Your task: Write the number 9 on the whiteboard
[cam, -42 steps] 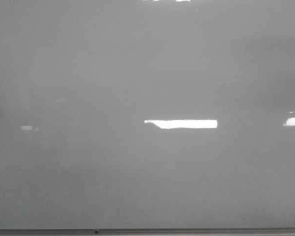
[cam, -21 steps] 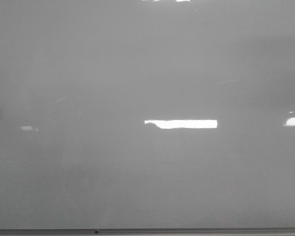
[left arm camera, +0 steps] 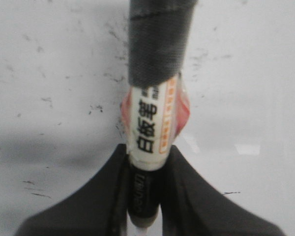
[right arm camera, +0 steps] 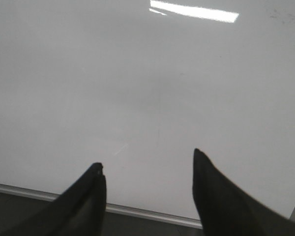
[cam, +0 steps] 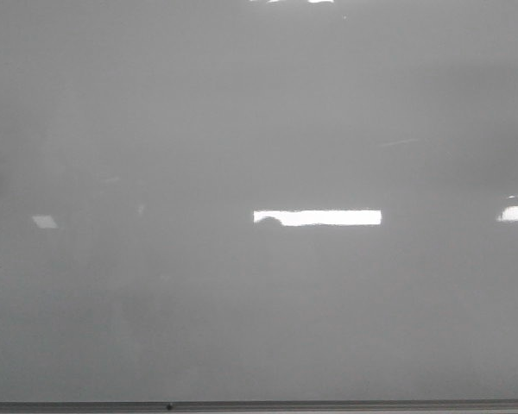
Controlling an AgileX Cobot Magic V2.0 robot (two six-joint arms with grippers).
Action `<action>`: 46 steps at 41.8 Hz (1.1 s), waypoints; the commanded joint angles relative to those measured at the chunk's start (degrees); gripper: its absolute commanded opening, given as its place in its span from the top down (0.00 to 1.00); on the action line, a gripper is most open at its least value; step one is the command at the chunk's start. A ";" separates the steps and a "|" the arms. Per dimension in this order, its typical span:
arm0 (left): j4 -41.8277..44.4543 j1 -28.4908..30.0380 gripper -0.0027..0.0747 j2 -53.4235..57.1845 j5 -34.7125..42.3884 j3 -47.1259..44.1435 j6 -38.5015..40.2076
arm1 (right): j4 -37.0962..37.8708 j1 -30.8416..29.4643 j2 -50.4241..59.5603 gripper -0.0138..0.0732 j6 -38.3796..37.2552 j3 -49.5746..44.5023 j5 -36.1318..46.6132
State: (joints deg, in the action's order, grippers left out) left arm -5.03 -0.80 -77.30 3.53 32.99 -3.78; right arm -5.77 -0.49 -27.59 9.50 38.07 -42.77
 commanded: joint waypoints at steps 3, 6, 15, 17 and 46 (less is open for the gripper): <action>1.17 -0.18 0.96 9.80 -8.17 5.77 0.51 | -0.76 0.02 -0.75 0.35 0.28 4.12 2.56; 1.87 -0.18 0.96 12.71 -15.00 9.05 0.40 | -0.76 0.02 -0.75 0.35 0.28 5.06 2.11; 0.45 -0.29 0.96 16.85 -39.23 22.28 -8.48 | -0.76 0.02 -2.33 0.35 0.28 6.95 0.37; -1.62 -0.29 0.96 16.85 -43.59 24.54 -11.92 | -0.76 0.02 -3.47 0.35 0.21 7.37 -0.48; -23.85 -20.22 0.96 5.38 -62.83 29.51 -48.59 | -14.04 8.57 -25.91 0.35 21.46 14.42 -11.80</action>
State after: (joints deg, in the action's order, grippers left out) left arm -28.82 -16.02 -71.57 -61.32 60.68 -51.88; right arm -17.93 5.88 -52.76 26.08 50.29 -55.98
